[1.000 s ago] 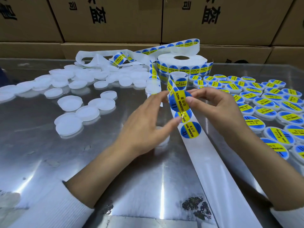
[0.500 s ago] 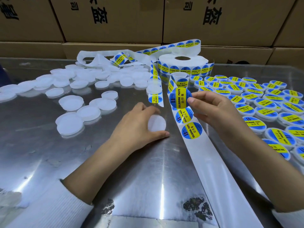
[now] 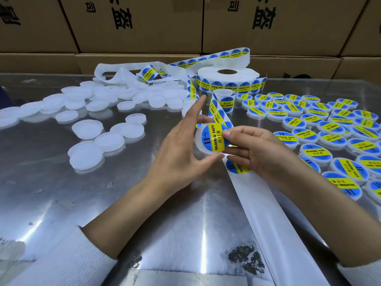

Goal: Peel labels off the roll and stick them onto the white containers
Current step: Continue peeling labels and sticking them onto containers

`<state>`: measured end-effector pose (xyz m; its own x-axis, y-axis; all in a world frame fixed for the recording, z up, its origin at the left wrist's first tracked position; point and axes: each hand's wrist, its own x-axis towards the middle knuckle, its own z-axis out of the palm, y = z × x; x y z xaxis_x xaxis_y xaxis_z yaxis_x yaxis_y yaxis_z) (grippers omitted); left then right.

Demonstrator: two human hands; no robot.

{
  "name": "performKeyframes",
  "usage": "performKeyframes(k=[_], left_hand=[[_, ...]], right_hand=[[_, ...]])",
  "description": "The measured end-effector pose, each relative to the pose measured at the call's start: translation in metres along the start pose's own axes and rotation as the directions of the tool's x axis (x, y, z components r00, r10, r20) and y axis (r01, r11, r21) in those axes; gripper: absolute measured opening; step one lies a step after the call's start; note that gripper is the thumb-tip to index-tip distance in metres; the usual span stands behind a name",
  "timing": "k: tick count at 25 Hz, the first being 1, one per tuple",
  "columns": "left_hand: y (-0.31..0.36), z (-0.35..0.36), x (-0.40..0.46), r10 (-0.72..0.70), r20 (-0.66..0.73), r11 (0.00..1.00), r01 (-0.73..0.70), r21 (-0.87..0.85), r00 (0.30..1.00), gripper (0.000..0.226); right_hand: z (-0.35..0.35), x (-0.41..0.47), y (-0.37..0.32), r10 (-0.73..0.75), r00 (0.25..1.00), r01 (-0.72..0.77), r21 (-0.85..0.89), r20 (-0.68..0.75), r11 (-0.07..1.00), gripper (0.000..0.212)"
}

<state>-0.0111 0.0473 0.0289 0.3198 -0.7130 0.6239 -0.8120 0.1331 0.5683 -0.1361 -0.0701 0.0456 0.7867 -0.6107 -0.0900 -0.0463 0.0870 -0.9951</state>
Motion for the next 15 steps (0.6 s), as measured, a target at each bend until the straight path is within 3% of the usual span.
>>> performKeyframes(k=[15], left_hand=[[0.0014,-0.0006,0.0001,0.066,-0.015,0.998,-0.066,-0.017,0.998,0.099]], right_hand=[[0.0068,-0.0017,0.0009,-0.097,0.993,0.093,-0.057,-0.066,0.994,0.021]])
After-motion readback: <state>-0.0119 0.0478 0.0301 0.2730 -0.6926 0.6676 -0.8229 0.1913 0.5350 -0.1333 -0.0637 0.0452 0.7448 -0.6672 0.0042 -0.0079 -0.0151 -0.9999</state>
